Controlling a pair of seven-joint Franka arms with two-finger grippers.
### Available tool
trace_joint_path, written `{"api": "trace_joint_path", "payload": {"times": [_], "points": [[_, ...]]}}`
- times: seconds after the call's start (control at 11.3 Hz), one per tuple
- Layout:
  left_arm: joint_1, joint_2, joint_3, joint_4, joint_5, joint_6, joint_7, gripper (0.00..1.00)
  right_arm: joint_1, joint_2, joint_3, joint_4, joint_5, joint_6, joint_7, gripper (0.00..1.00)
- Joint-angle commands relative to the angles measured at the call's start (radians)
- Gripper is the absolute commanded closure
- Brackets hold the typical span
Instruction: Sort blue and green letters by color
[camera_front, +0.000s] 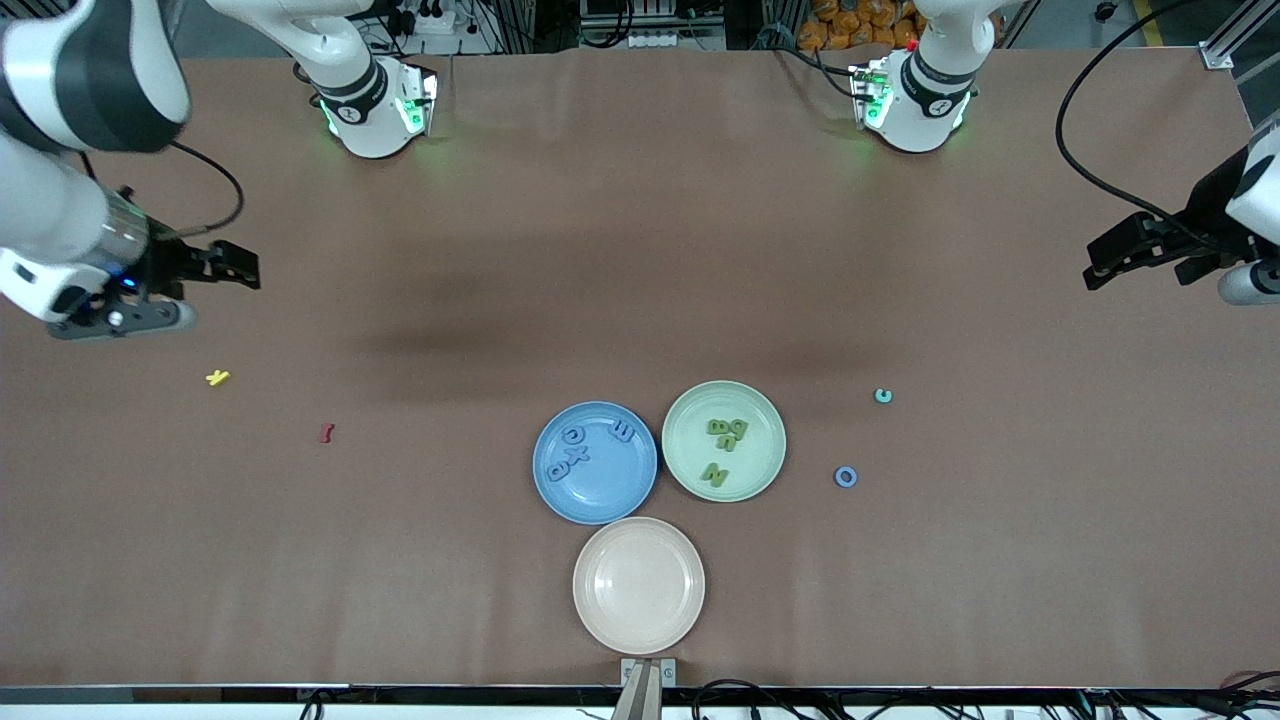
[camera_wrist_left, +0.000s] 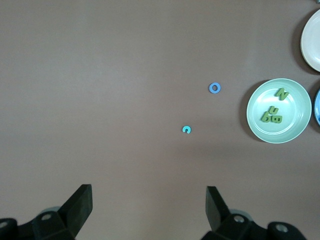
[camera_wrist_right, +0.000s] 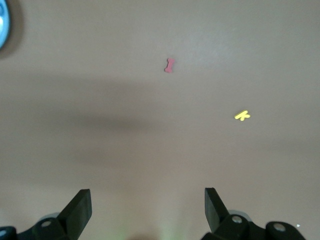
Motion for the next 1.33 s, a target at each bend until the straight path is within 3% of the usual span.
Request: {"api": "trace_joint_path", "payload": {"times": [0.0,0.27,0.35,0.44,0.53,0.8,1.24], "points": [[0.017,-0.033,-0.002,0.004,-0.01,-0.029,0.025,0.0,-0.019,-0.001,0.008,0.149,-0.008,-0.073,0.016,0.0],[0.031,-0.056,0.007,0.005,-0.022,-0.04,0.086,0.0,-0.024,-0.001,0.008,0.276,0.0,-0.194,0.025,0.0],[-0.017,-0.056,0.053,0.004,-0.016,-0.04,0.108,0.0,-0.024,-0.002,0.009,0.287,0.005,-0.191,0.026,0.0],[-0.193,-0.056,0.235,0.004,-0.013,-0.041,0.11,0.0,-0.024,-0.001,0.011,0.298,0.008,-0.185,0.033,0.0],[-0.281,-0.053,0.348,0.002,-0.023,-0.046,0.11,0.0,-0.027,-0.002,0.008,0.315,0.055,-0.189,0.086,0.0],[-0.274,-0.053,0.338,0.004,-0.022,-0.046,0.111,0.0,-0.039,-0.004,0.008,0.35,0.063,-0.148,0.106,0.0],[-0.282,-0.05,0.34,0.004,-0.011,-0.046,0.102,0.0,-0.031,0.001,0.009,0.347,-0.018,-0.11,0.106,0.0]]}}
